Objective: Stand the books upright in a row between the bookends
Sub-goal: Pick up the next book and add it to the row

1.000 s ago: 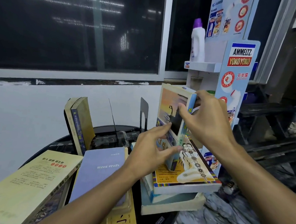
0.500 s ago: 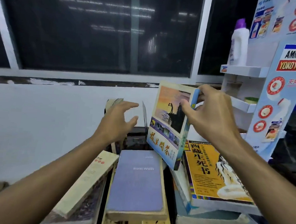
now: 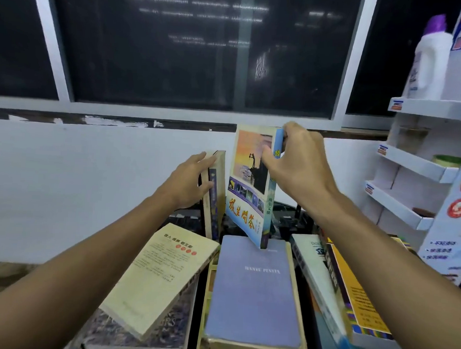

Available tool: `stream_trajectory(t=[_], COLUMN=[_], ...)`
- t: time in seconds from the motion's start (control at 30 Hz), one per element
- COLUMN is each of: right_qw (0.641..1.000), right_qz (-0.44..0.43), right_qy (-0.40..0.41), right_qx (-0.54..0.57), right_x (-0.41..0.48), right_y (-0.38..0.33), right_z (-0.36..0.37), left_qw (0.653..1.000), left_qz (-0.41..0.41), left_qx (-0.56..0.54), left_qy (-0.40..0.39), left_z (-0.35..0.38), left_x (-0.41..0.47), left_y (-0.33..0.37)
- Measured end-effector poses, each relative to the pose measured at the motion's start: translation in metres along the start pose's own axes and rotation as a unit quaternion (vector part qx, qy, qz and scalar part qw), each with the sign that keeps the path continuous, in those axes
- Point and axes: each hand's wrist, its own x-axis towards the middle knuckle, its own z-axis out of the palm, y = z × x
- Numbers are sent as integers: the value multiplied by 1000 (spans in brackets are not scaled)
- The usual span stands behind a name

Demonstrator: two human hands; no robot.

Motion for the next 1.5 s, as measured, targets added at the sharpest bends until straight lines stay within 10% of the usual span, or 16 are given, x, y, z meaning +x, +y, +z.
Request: stream_trajectory(t=[1.5], right_qw=[990], right_qz=[55], right_qy=[-30], right_qx=[123], right_x=[-9], right_y=[38], right_z=[168], left_qw=[995], left_qz=[-3], left_qx=[-85], left_qy=[47], left_z=[15], left_x=[8], left_y=[-1])
